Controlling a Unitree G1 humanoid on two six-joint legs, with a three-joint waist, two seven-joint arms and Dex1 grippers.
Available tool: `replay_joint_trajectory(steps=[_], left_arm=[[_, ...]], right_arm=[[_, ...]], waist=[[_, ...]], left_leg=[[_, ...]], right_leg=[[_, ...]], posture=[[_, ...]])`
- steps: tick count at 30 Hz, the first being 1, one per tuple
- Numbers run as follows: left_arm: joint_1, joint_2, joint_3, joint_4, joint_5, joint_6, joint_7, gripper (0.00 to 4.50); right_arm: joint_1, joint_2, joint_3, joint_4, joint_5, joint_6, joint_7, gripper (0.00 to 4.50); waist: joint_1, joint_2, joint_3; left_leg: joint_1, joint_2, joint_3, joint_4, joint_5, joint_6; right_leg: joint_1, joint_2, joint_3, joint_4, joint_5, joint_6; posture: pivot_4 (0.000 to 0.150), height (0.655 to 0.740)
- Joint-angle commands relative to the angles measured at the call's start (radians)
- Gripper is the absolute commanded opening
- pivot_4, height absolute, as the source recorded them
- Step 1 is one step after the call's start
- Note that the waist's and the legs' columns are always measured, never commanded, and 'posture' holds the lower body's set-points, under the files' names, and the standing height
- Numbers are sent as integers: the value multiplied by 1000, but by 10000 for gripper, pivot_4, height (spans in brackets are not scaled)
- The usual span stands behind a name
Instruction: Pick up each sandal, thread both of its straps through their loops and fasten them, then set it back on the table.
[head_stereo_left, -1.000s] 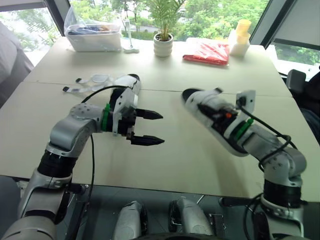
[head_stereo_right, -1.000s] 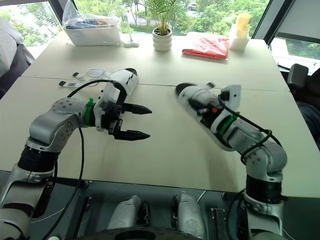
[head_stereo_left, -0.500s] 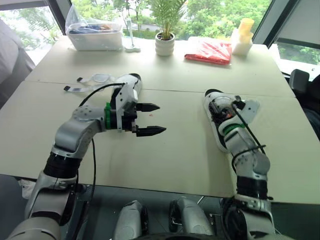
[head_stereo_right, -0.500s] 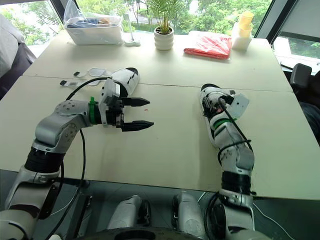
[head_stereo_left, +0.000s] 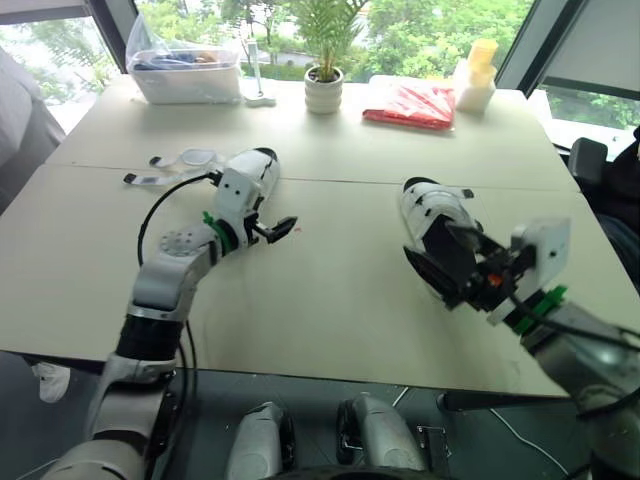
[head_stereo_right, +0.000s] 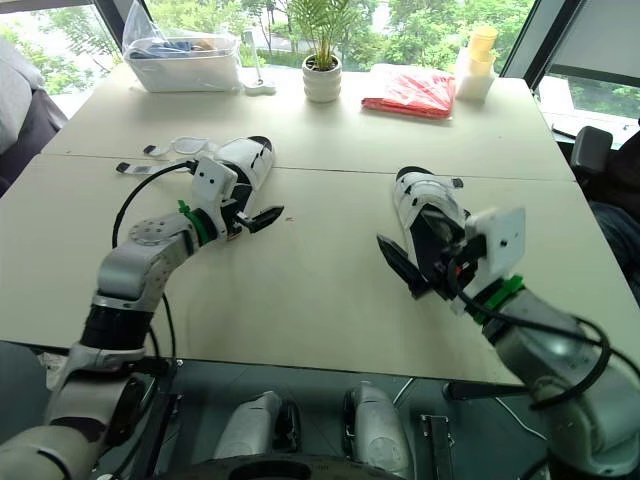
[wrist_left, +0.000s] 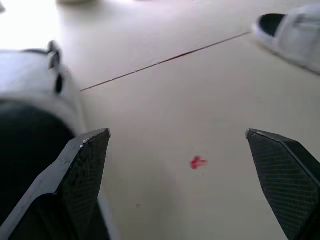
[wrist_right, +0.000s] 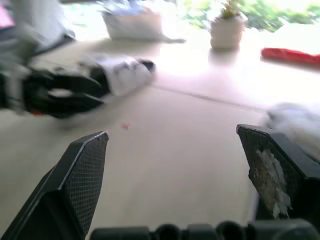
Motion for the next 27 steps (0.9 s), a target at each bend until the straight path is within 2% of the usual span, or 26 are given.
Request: replay_joint_trajectory(steps=[1,6,9,13,22,25,27], left_arm=[[-69,-33,62,44,29,52,132,45000],[-165,-57,65,218,87,-29,211,45000],[-249,-79,58,371,89,-90,191,45000],[-370,-105,76,628,100,-212,193,45000],[-517,-159,103,931,108,-380,228,45000],[-564,-177,128,1030,100,-444,252,36243],[-580,-179,138,1068,103,-478,253,26621]], right_arm=[[-94,-43,-10,5,124,30,-24,44316],[-193,-64,33,58,146,46,-63,44316],[-218,-74,80,82,102,45,-58,44316],[-229,-67,141,89,53,37,-64,44316],[-203,-40,166,68,26,18,-71,44316],[-194,-51,178,73,-1,11,-59,45000],[-185,-58,186,73,-24,7,-48,45000]], waist=[[4,-1,0],[14,-2,0],[26,-2,0],[27,-2,0],[25,-3,1],[24,-3,1],[23,-3,1]], left_leg=[[0,0,-1,0,0,0],[-3,-1,-1,-1,0,1],[-3,-1,0,-1,0,1],[-3,-1,0,0,0,1],[-3,-1,1,0,0,1],[-3,-1,1,0,0,1],[-3,-1,1,0,0,1]], right_leg=[[0,0,0,0,0,0],[-2,0,0,-1,0,0],[-2,0,-1,-2,0,0],[-2,-1,-1,-1,0,0],[-2,-1,-2,-1,0,1],[-2,-1,-2,-1,0,1],[-2,-1,-2,-1,0,1]], posture=[[1500,7278],[1500,7278],[1500,7278],[1500,7278],[1500,7278],[1500,7278],[1500,7278]])
